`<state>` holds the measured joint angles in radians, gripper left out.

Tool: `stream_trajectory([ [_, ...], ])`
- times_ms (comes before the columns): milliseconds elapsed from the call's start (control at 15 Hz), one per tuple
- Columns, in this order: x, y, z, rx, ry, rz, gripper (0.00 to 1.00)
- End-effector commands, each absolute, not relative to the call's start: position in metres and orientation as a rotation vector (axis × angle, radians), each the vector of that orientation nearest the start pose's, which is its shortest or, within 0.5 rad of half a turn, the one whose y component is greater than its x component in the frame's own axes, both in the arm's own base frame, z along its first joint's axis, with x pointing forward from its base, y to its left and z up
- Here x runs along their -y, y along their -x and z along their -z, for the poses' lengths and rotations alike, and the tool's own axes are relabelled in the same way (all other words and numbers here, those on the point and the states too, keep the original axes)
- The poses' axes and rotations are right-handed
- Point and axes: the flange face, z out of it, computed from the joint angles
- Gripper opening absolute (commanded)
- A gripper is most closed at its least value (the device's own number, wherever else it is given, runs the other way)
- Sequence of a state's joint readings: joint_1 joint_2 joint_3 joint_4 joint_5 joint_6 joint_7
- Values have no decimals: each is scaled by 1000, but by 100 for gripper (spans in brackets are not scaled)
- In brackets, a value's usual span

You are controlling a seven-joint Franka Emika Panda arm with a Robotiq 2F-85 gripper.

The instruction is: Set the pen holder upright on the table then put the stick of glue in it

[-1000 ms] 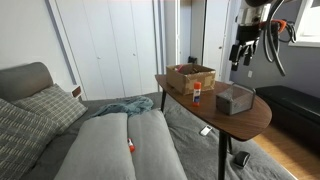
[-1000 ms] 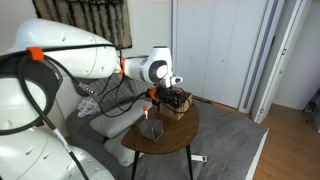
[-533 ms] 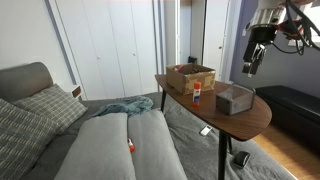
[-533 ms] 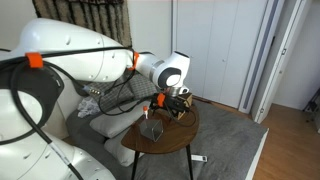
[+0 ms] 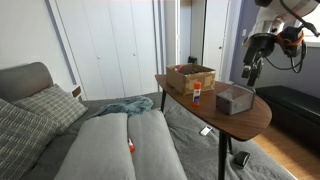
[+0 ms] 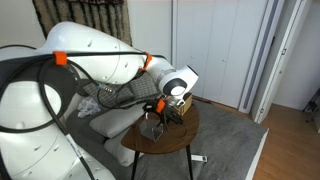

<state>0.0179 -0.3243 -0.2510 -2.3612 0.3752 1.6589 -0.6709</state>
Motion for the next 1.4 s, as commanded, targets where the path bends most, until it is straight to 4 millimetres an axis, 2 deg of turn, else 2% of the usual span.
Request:
stream_trajectory([
  [0,63,-409,-426,428,2451,-196,100],
  [67,63,-409,-424,420,2442,-200,100],
  [133,64,-410,-420,414,2431,-200,93],
  [200,64,-410,-418,407,2423,-200,72],
  [333,66,-411,-414,396,2408,-198,69],
  [533,69,-413,-412,381,2395,-182,46],
  [867,73,-416,-429,385,2410,-114,12],
  [1000,74,-420,-434,393,2416,-95,1],
  [1133,75,-424,-434,391,2442,-97,0],
  [1200,77,-426,-431,376,2468,-98,27],
  [1267,79,-427,-429,373,2478,-91,26],
  [1333,81,-428,-427,367,2498,-83,29],
])
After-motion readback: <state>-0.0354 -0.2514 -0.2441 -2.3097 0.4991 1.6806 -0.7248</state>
